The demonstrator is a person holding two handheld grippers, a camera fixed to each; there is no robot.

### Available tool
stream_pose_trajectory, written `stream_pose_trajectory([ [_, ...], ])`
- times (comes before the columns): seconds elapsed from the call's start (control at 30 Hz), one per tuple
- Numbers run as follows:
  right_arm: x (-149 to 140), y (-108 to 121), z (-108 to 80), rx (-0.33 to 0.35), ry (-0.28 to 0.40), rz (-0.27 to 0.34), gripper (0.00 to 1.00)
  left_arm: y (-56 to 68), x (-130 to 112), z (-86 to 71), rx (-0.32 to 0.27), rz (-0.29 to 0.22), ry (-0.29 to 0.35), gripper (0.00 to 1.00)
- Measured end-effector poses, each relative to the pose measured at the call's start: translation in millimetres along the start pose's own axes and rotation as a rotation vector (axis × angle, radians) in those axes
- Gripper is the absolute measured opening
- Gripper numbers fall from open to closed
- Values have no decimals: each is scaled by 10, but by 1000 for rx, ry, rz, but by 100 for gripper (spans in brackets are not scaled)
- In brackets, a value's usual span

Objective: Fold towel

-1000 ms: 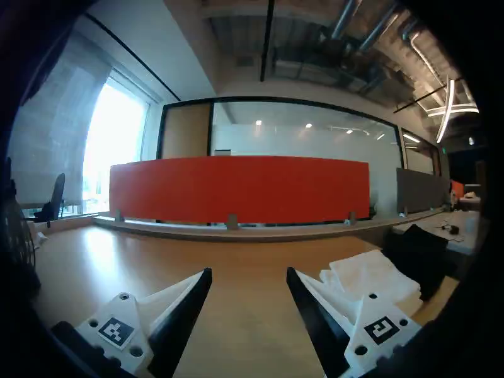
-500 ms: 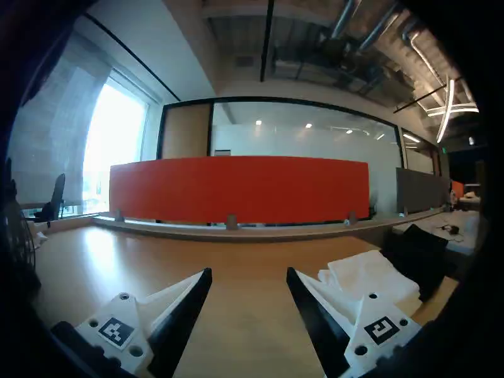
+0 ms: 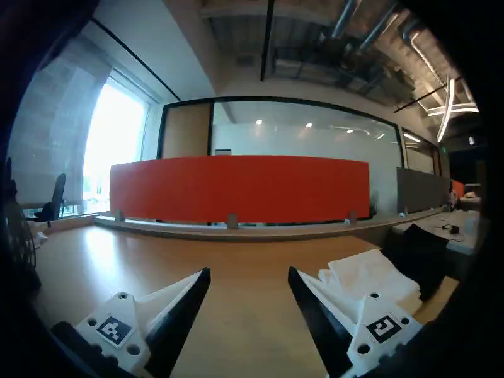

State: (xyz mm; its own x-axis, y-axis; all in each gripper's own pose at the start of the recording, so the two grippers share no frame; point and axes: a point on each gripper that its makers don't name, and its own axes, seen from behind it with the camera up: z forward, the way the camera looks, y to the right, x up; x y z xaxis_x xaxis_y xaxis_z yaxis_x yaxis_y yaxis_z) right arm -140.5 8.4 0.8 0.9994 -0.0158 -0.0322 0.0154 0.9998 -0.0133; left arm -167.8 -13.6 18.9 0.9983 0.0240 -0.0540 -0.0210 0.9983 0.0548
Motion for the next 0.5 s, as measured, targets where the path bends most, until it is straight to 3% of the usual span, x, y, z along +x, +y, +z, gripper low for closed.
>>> stream_pose_trajectory([
  [0.5, 5, -7, -6, 0, -1, 1, 100, -1, 3, 5, 0, 0, 0, 95],
])
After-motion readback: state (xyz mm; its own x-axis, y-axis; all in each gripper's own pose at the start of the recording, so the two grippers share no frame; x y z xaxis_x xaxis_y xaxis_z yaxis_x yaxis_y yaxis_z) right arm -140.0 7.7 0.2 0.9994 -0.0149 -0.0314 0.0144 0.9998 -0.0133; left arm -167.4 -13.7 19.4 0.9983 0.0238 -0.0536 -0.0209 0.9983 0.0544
